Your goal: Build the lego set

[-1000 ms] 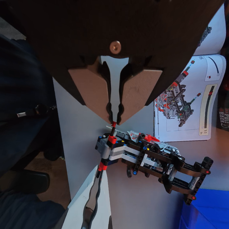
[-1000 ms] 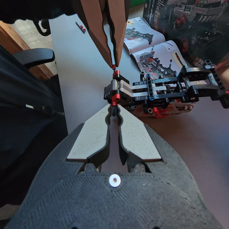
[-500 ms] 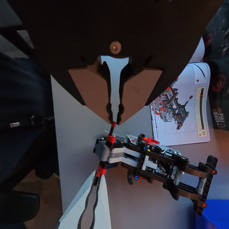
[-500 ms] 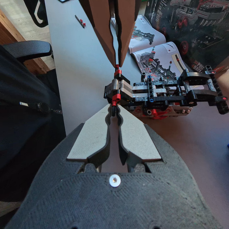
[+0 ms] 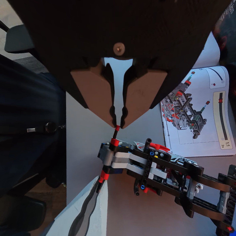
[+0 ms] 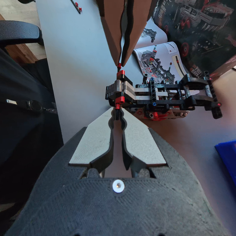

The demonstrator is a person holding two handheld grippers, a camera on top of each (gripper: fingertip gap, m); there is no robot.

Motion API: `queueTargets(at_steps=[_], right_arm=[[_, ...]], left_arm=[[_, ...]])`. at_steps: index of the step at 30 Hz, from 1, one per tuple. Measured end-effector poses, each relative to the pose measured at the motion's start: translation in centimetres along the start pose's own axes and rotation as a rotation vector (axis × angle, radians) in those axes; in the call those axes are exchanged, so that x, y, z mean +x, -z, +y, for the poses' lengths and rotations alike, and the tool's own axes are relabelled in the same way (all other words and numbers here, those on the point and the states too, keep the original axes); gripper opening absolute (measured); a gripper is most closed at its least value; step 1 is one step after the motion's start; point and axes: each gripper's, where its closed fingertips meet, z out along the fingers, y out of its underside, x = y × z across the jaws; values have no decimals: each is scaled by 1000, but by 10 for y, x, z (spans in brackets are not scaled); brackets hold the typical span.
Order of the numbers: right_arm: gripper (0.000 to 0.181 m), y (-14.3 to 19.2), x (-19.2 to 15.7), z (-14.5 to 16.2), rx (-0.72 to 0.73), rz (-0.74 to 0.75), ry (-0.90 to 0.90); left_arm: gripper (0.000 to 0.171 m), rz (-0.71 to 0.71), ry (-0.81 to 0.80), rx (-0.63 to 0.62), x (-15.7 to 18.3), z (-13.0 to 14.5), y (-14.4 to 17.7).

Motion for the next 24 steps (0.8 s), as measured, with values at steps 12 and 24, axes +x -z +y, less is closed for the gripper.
queueTargets(at_steps=[12, 24], right_arm=[[2, -9, -13, -1, 63, -47, 17], [10, 13, 8, 6, 200, 158, -26]], left_arm=[[0, 90, 45, 15, 20, -20, -10], [0, -114, 271, 123, 8, 60, -3]])
